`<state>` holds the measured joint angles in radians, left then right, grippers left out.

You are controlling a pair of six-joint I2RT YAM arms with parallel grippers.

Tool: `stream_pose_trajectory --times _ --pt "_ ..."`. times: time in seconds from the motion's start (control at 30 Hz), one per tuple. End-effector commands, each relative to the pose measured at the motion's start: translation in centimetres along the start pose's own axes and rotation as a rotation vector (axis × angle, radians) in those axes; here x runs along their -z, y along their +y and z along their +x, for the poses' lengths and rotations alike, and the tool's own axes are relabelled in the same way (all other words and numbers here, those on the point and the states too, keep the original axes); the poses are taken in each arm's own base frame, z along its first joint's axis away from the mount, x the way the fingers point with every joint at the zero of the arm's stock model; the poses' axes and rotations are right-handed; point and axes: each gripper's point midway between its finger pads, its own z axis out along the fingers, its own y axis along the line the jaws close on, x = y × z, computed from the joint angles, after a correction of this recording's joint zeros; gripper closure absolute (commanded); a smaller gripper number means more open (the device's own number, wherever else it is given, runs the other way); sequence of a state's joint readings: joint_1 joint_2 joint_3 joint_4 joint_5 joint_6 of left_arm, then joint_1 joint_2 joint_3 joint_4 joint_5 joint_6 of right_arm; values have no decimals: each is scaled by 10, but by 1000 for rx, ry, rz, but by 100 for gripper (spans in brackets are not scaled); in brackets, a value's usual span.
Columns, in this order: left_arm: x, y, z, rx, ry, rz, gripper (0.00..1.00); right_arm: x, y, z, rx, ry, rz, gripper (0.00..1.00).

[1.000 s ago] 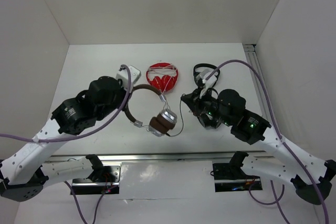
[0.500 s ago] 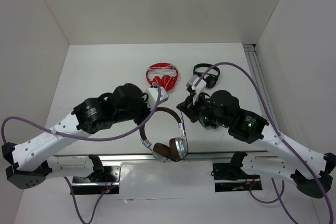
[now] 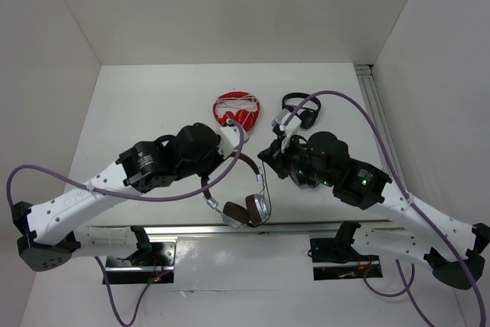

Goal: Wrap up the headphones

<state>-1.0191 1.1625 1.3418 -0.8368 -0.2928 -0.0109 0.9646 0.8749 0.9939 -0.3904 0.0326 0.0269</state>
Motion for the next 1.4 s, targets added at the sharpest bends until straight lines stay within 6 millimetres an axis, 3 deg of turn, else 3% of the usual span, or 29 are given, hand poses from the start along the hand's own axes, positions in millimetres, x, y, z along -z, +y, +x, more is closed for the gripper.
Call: stream_pose_trajectory --times 0.0,0.1,0.4,0.57,0.67,0.9,1.1,1.23,1.37 --pt "21 -2 -29 59 -126 33 100 -2 -4 -5 17 -9 25 100" --pt "28 -9 -29 50 -144 82 100 -13 -6 5 19 33 37 100" --pt "31 -27 -28 21 -153 189 100 -29 -6 12 24 66 48 100" --pt "31 -29 -30 20 -154 201 100 -29 -8 12 25 66 59 100" --pt "29 -30 -27 19 -145 202 100 -16 -14 -5 21 9 94 100" --pt "16 -17 -21 46 -96 108 100 4 -23 -26 5 -55 147 100" --pt "13 -4 -14 92 -71 20 100 17 -39 -29 -23 -89 242 100" --pt "12 20 -8 132 -57 -133 100 16 -34 -28 -22 -87 212 100" --pt "3 20 -2 129 -9 -149 100 11 -24 -27 -8 -60 156 100"
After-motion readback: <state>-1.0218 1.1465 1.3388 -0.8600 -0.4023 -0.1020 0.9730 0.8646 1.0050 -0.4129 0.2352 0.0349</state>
